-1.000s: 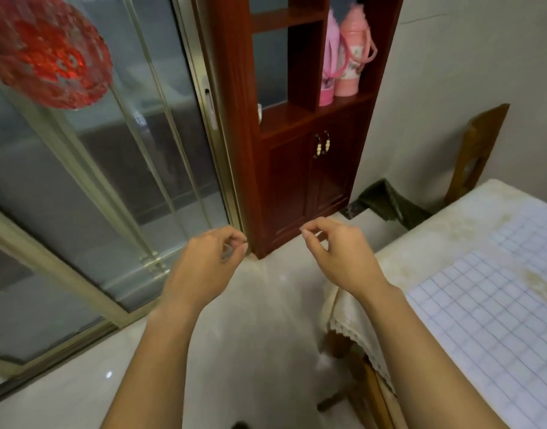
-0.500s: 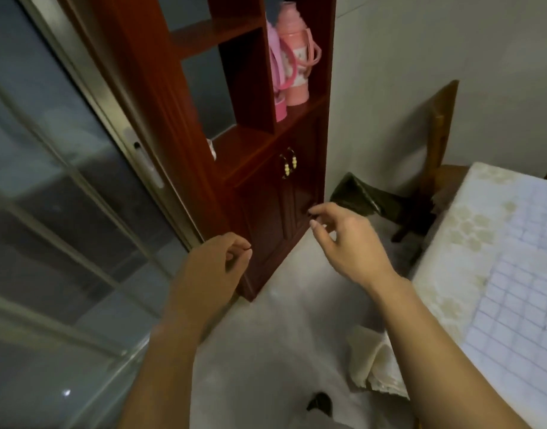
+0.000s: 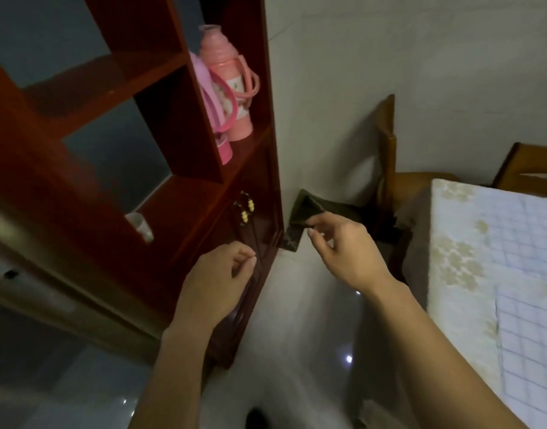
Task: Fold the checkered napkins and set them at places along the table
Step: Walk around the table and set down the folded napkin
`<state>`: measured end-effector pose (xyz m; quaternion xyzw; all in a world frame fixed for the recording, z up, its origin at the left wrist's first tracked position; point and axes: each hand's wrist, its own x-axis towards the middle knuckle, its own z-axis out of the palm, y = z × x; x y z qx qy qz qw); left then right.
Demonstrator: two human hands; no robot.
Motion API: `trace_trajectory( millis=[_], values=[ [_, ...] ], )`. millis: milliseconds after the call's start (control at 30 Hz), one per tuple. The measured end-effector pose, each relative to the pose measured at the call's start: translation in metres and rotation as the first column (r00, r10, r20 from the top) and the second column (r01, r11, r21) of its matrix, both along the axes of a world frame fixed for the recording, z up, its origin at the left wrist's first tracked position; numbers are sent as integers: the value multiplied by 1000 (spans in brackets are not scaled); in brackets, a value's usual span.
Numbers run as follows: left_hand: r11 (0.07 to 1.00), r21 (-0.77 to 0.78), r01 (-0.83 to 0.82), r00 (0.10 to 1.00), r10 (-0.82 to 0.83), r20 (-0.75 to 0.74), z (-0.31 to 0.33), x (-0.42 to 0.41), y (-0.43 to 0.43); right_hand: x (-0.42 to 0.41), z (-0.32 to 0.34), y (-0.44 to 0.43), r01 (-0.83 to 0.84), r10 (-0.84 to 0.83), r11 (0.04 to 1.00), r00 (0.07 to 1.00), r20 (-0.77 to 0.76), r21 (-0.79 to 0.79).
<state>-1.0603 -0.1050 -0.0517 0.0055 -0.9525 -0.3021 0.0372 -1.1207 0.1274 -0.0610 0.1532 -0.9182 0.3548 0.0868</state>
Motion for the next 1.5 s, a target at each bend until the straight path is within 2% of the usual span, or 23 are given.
trace_trajectory(
  millis=[100,267,367,433,567,667,900,1033,1167,1267,1500],
  values=[
    [995,8,100,994,-100,-47,-2,-70,-7,-33,-4,0,112,-112,994,994,14,12],
    [953,131,274,955,-253,-155,3,-172,4,-85,15,4,246,-247,966,969,-8,72],
    [907,163,388,918,-364,-160,6,-219,21,-105,33,16,429,-426,903,901,-87,22],
    [881,146,450,890,-430,-152,6,-244,31,-109,33,19,486,-482,874,871,-97,14],
    [840,121,529,847,-517,-122,-3,-285,47,-128,15,27,532,-533,839,846,-16,113],
    [808,85,583,812,-574,-108,-6,-318,68,-153,8,45,596,-599,799,801,9,78],
    [771,0,637,770,-636,-51,-5,-397,124,-229,-10,99,620,-618,785,781,92,1],
    [752,-64,656,749,-660,-60,14,-449,175,-288,-2,142,611,-608,789,791,65,-64],
    [718,-83,691,714,-696,-77,19,-487,242,-324,1,194,658,-657,750,753,38,-66],
    [636,-64,769,636,-771,-8,9,-498,294,-322,-15,231,726,-722,688,685,93,-8],
    [359,-71,931,358,-933,-21,-2,-534,442,-293,-6,323,914,-914,397,386,128,79]
  ],
)
